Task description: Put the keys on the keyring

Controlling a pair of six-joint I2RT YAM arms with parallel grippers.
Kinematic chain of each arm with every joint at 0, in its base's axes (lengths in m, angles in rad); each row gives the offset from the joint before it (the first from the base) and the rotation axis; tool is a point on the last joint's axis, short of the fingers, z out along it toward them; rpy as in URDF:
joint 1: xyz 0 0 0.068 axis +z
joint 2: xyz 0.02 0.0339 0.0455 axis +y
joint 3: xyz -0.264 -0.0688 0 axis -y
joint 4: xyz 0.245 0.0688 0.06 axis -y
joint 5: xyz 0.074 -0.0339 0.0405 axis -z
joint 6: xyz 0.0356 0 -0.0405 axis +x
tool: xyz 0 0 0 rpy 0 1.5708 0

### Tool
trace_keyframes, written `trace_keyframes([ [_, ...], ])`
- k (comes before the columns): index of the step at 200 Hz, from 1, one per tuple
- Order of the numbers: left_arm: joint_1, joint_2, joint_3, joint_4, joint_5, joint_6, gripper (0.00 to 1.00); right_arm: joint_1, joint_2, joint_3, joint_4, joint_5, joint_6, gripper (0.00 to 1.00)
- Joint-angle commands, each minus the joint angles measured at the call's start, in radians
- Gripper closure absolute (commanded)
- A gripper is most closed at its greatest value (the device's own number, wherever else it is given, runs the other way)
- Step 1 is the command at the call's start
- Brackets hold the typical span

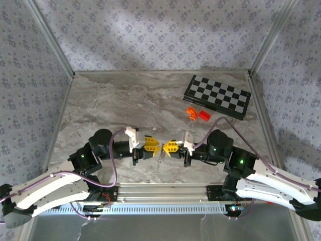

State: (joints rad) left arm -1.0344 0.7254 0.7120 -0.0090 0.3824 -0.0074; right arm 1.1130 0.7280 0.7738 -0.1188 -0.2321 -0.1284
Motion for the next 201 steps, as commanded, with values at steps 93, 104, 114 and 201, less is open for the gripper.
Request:
trace_keyframes([
  [93, 0.0, 0.065, 0.151, -0.274, -0.015, 0.129, 0.74, -0.002, 0.168, 0.288, -0.395, 0.003, -0.18, 1.0],
  [104, 0.001, 0.065, 0.152, -0.27, -0.013, 0.13, 0.75, -0.001, 0.171, 0.293, -0.401, -0.006, -0.181, 1.0],
  [114, 0.001, 0.069, 0.153, -0.268, -0.01, 0.13, 0.76, -0.001, 0.174, 0.294, -0.399, -0.018, -0.181, 1.0],
  [201, 0.001, 0.088, 0.112, -0.175, -0.006, 0.116, 1.0, -0.011, 0.171, 0.238, -0.322, -0.065, -0.154, 1.0],
])
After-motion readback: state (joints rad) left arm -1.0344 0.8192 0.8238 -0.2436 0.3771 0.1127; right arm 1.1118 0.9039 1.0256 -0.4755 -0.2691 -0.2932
